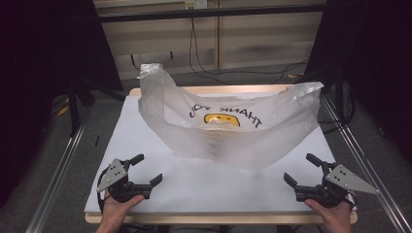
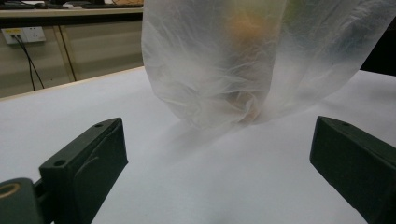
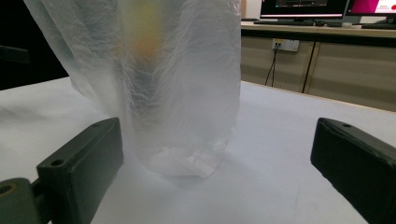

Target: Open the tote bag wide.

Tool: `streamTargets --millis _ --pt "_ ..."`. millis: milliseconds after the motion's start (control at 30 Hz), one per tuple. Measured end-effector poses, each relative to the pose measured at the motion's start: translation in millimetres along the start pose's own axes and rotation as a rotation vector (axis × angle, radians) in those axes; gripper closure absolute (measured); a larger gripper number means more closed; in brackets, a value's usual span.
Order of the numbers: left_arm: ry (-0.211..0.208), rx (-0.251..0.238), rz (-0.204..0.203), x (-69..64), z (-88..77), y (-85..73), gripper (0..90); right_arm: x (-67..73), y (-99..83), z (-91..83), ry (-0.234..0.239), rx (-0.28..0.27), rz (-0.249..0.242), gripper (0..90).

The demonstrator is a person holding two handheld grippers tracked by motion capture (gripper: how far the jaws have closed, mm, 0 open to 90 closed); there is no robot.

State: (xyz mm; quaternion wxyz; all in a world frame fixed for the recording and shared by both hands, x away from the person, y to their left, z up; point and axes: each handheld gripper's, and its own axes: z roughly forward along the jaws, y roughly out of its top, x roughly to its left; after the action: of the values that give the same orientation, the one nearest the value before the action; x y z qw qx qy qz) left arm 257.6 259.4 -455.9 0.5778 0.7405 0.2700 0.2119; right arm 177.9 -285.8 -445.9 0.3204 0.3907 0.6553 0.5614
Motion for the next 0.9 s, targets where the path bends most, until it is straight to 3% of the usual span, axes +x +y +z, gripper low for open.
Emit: streamTargets --millis 33,67,100,167,200,300,333,367,467,533,633,700,733,767,867,900 --pt "0.007 -0.009 -0.023 -1.8 0.8 -0.2 4.3 -0.1 0.0 0.2 0.005 0.001 0.000 2.8" --pt "0.007 -0.009 -0.023 -1.8 0.8 -0.2 4.7 -0.1 0.0 0.2 0.005 0.001 0.000 2.8" --pt "-0.018 -0.011 -0.019 0.0 0.6 -0.2 4.7 -0.1 -0.1 0.4 0.012 -0.001 0.000 3.1" --pt "0.006 -0.006 -0.022 0.3 0.0 -0.2 5.7 0.2 -0.3 0.6 0.007 0.008 0.001 4.1" --pt "-0.002 -0.003 -0.048 0.4 0.8 -0.8 6.2 0.5 -0.3 0.8 0.007 0.009 0.004 4.6" --pt "-0.002 -0.010 -0.052 -0.3 1.6 -0.6 10.4 0.0 -0.7 1.5 0.012 0.013 0.005 7.6" --pt "-0.002 -0.010 -0.052 -0.3 1.6 -0.6 11.8 0.0 -0.7 1.5 0.012 0.013 0.005 7.6" --pt "-0.006 0.016 -0.022 1.3 1.2 -0.3 12.7 -1.1 -1.0 1.8 0.014 0.022 0.003 11.1" --pt "-0.023 0.023 -0.013 2.1 2.2 -0.2 17.5 -2.5 -1.1 3.1 0.025 0.026 0.010 15.1" --pt "-0.038 0.008 -0.042 1.1 3.8 -0.3 22.4 -3.4 -1.0 3.8 0.041 0.024 0.013 20.5" --pt "-0.054 0.011 -0.020 2.6 3.2 0.6 29.4 -3.7 -1.1 4.3 0.055 0.031 0.013 27.3" --pt "-0.057 0.005 -0.038 1.4 3.5 0.8 30.8 -3.9 -1.1 4.6 0.067 0.035 0.009 33.0" --pt "-0.087 0.001 -0.025 3.4 3.1 1.0 33.6 -3.8 -1.0 4.5 0.071 0.036 0.004 35.2" --pt "-0.061 0.011 -0.022 1.9 2.2 1.6 36.0 -3.3 -0.9 4.6 0.074 0.038 0.004 40.9" --pt "-0.118 0.019 -0.038 0.8 2.5 3.3 41.2 -2.6 0.4 4.2 0.110 0.039 -0.002 53.3" --pt "-0.137 0.038 -0.011 1.3 0.9 5.0 46.3 -2.3 1.2 3.9 0.120 0.042 -0.008 58.9"
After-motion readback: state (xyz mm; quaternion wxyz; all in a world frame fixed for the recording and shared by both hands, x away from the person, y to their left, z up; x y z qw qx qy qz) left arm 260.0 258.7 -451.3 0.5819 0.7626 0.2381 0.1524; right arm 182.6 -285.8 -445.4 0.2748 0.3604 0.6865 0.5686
